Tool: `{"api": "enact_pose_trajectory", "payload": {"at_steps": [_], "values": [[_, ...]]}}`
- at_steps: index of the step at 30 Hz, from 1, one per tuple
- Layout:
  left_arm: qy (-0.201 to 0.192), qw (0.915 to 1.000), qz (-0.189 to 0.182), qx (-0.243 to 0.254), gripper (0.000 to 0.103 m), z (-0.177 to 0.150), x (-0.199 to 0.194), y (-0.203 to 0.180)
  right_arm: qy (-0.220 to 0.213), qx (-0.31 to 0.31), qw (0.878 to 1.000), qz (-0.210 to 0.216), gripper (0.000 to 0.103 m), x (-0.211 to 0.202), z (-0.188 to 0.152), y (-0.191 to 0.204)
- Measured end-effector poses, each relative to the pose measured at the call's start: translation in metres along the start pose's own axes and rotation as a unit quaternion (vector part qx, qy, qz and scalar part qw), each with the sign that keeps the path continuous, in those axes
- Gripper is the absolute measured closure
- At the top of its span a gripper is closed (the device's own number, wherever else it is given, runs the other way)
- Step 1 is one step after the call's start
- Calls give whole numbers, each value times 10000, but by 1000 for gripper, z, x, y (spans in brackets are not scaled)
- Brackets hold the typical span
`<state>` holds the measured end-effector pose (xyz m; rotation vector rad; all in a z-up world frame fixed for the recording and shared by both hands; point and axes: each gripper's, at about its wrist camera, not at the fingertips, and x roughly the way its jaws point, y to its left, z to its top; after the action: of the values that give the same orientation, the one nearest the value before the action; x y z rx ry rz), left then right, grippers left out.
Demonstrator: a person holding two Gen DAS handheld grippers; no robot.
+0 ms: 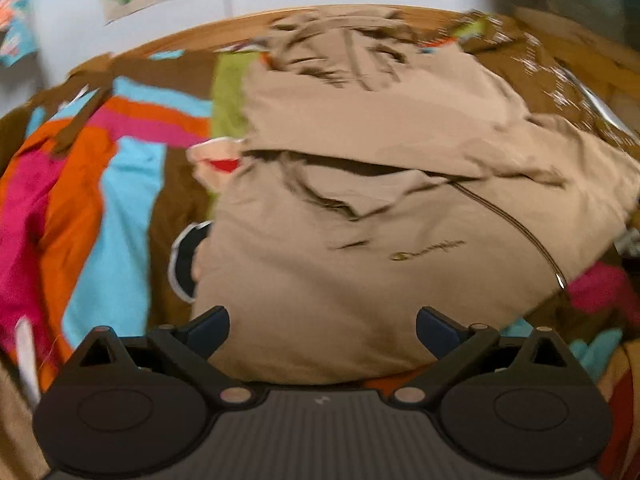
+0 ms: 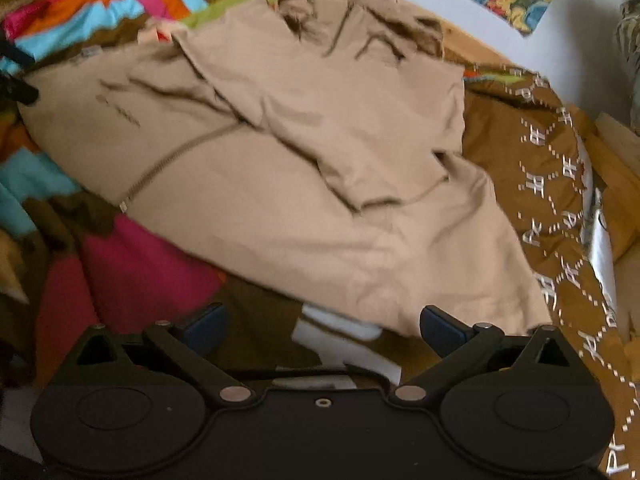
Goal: Fold large clothes
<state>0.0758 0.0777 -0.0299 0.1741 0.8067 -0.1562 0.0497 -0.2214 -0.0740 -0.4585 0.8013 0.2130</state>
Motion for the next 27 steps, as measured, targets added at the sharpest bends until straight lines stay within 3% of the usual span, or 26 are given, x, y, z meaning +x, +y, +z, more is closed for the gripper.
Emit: {"api": "enact_pose_trajectory", "payload": {"at_steps": [8, 17, 22, 27], "values": [[-15, 9991, -235, 356, 2, -9, 3, -15, -59, 136, 9994, -302, 1, 33, 10, 13], [24, 9955, -308, 895, 1, -18, 10, -32, -745, 808, 9939, -10, 7, 27, 46, -9], [39, 9900, 37, 1408, 1, -25, 18, -47, -799, 1588, 9829, 470, 7, 28, 79, -41], [9, 9855, 750, 1523, 3, -23, 23, -42, -736, 2029, 9739, 699, 7, 33, 98, -59]]}}
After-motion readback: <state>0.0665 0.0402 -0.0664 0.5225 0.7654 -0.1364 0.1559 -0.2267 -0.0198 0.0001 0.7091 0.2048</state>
